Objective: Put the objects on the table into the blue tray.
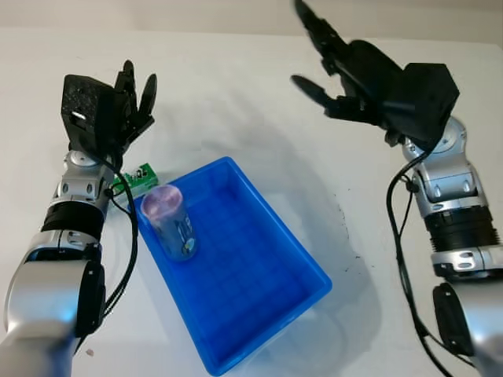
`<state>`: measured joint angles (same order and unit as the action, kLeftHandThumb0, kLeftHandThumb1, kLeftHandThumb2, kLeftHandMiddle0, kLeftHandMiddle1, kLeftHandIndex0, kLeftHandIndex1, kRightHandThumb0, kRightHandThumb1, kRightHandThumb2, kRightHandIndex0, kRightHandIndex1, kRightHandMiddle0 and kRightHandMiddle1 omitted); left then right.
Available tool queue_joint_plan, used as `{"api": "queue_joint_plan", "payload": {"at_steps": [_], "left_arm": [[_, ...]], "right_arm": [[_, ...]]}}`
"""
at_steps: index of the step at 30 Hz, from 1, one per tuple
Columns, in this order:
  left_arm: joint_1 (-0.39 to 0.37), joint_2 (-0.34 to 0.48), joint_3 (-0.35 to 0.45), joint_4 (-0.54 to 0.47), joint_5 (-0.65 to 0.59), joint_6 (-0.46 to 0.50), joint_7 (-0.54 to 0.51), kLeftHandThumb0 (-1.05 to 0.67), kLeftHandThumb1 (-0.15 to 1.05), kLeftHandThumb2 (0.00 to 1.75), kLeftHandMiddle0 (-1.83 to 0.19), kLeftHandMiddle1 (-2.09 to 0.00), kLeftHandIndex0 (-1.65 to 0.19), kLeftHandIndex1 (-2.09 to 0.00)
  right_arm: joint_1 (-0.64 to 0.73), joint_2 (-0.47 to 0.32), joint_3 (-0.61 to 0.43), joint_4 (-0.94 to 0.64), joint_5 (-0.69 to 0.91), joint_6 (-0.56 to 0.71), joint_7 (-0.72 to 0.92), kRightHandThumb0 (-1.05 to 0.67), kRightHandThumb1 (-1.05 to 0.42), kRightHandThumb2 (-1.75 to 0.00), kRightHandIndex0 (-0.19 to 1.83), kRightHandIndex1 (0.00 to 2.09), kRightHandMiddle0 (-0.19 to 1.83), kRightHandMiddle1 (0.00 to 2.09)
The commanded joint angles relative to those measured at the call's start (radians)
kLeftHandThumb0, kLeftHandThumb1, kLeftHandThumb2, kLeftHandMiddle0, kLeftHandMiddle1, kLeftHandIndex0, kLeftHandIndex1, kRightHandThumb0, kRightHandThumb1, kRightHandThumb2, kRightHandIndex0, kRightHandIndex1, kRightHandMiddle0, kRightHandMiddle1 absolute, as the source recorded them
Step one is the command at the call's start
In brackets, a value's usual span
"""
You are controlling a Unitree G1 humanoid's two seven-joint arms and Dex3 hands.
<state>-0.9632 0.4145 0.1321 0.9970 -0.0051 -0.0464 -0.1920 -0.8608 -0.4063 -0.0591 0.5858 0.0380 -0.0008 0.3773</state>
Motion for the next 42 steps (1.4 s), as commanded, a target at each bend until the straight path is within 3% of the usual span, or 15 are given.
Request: {"api": "queue_joint_plan", "payload": {"at_steps": [1,26,29,36,38,40,42], "left_arm": [[-0.018,0.012,0.001,0.001,0.001,-0.004,0.002,-0.70,1.05,0.62,0.19,0.00,0.19,0.00],[0.016,0.050,0.012,-0.078,-0.004,0.045,-0.008,-0.73,1.05,0.61,0.19,0.00,0.19,0.00],[0.054,0.079,0.010,-0.188,0.001,0.096,-0.016,-0.72,1.05,0.60,0.19,0.00,0.19,0.00],[0.209,0.253,0.038,-0.639,-0.002,0.217,-0.151,-0.65,1.05,0.51,0.16,-0.04,0.16,-0.03],[0.256,0.329,0.038,-0.767,0.025,0.279,-0.196,-0.61,1.05,0.48,0.15,-0.05,0.15,-0.04],[0.311,0.435,0.037,-0.921,0.059,0.416,-0.268,-0.65,1.05,0.36,0.02,-0.08,0.03,-0.09],[0.348,0.498,0.041,-1.024,0.083,0.535,-0.312,-0.66,1.05,0.26,0.02,-0.06,0.02,-0.08]], "right_arm": [[-0.017,0.014,-0.032,0.029,0.027,0.023,-0.017,-0.69,-1.05,-0.69,-0.19,0.00,-0.19,0.00],[0.022,0.110,-0.086,0.097,0.069,0.044,-0.146,-0.67,-1.05,-0.79,-0.19,0.00,-0.19,0.00],[0.034,0.110,-0.085,0.076,0.070,0.049,-0.145,-0.67,-1.05,-0.79,-0.19,0.00,-0.19,0.00],[0.052,0.102,-0.086,0.035,0.072,0.072,-0.137,-0.67,-1.05,-0.78,-0.19,0.00,-0.19,0.00],[0.053,0.104,-0.087,0.030,0.074,0.080,-0.137,-0.67,-1.05,-0.78,-0.19,0.00,-0.19,0.00],[0.052,0.106,-0.087,0.030,0.076,0.081,-0.132,-0.66,-1.05,-0.78,-0.19,0.00,-0.19,0.00],[0.051,0.106,-0.084,0.033,0.077,0.082,-0.125,-0.66,-1.05,-0.79,-0.19,0.00,-0.19,0.00]]}}
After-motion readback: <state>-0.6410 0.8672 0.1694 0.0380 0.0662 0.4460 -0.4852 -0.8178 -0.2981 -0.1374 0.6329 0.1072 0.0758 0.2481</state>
